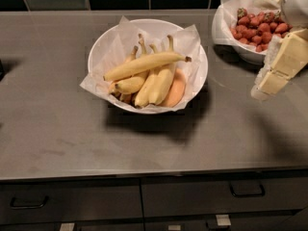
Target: Pick banana from white bowl
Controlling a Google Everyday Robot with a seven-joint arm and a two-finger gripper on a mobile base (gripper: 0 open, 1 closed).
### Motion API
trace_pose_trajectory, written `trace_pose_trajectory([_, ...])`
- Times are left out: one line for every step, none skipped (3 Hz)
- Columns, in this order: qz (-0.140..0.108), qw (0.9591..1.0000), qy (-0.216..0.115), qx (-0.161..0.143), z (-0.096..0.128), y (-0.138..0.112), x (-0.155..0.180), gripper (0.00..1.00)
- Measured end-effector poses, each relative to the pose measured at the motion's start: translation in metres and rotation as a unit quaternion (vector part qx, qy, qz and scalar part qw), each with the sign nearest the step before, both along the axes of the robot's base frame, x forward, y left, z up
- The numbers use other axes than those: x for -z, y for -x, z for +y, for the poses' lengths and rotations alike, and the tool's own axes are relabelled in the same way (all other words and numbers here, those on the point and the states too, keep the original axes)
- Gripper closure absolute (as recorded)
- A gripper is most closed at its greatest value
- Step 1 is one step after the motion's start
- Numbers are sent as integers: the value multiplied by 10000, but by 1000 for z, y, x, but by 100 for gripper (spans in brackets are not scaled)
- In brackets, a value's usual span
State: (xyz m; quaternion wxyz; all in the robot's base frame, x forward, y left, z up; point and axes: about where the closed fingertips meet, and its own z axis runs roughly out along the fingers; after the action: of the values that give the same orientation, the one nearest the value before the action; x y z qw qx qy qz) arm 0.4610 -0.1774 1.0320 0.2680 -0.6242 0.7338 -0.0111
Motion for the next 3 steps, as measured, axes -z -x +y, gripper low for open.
trace_pose_trajectory([-1,10000,-2,-2,0,0,0,0])
trace_pose_trajectory([-19,9999,-77,-86,7,-5,-1,0])
trace_pose_trajectory([-14,9992,-250,-326,24,-15,1,0])
